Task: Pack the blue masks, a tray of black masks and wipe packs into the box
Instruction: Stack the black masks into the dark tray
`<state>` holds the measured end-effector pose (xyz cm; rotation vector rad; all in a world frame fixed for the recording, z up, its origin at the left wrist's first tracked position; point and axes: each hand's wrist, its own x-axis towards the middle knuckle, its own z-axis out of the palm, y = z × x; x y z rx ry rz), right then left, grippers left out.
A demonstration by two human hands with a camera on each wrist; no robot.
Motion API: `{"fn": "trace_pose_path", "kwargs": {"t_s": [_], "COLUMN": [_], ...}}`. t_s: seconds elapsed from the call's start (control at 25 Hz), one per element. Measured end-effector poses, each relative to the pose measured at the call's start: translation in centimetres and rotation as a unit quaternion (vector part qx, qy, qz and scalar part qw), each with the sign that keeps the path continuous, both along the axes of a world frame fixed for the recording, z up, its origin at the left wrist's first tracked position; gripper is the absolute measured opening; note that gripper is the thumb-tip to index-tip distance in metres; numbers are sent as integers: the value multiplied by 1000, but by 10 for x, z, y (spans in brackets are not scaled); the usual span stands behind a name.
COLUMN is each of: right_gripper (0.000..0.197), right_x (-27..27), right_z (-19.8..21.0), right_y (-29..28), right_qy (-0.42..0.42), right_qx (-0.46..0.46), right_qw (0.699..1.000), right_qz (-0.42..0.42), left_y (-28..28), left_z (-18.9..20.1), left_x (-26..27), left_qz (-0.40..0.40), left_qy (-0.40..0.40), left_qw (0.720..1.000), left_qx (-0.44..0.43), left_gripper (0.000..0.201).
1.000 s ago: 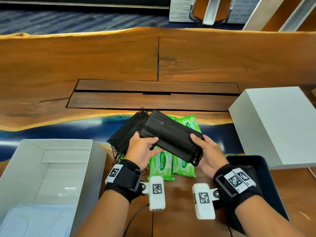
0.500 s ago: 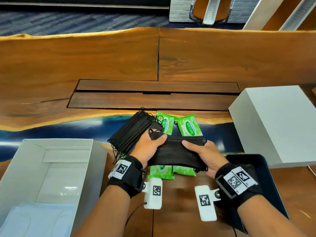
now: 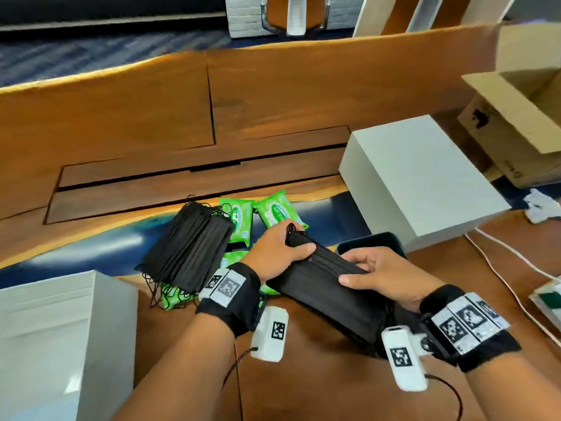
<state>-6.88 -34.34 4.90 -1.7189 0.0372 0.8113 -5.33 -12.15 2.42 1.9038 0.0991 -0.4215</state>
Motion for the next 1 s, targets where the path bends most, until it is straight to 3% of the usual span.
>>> {"fn": "trace_pose_path", "kwargs": {"t_s": [0.08, 0.16, 0.28, 0.4, 0.44, 0.52, 0.6, 0.64, 0.76, 0.84, 0.88, 1.0], "right_gripper": [12, 7, 15, 25, 27, 30, 32, 34, 38, 24, 20, 20], "right_x": [-7, -16, -32, -40, -40, -39, -38, -39, -44, -47, -46, -44], "right_z": [-7, -18, -36, -59, -64, -72, -70, -67, -53, -47, -48, -60], "right_y": [-26, -54, -72, -74, -73, -71, -68, -68, -66, -65, -65, -61], "right_qy": [-48, -87, -80, -43, -42, -50, -61, -75, -190, -265, -257, -116], "right_qx": [-56, -103, -175, -222, -232, -261, -301, -322, -387, -429, -441, -416], "right_qw": [996, 980, 959, 958, 958, 954, 946, 940, 902, 863, 858, 889], "right_qz": [-45, -149, -210, -175, -165, -138, -101, -81, -34, 19, 56, 152], "left_y": [-29, -52, -81, -105, -111, -120, -127, -131, -135, -136, -136, -136], "left_z": [6, 7, -9, -20, -22, -25, -28, -30, -33, -35, -37, -41], "left_x": [3, 3, 6, -1, -6, -16, -24, -26, -28, -27, -27, -27], "left_qz": [14, 18, 14, -72, -127, -248, -332, -354, -362, -350, -346, -343], "left_qy": [28, 65, 28, -76, -113, -147, -122, -102, -88, -101, -105, -103], "left_qw": [998, 992, 998, 985, 960, 888, 834, 820, 808, 808, 807, 806], "left_qx": [-48, -110, -52, 138, 222, 358, 423, 438, 457, 463, 467, 472], "left_gripper": [35, 41, 41, 27, 21, 27, 40, 45, 51, 54, 55, 54]}}
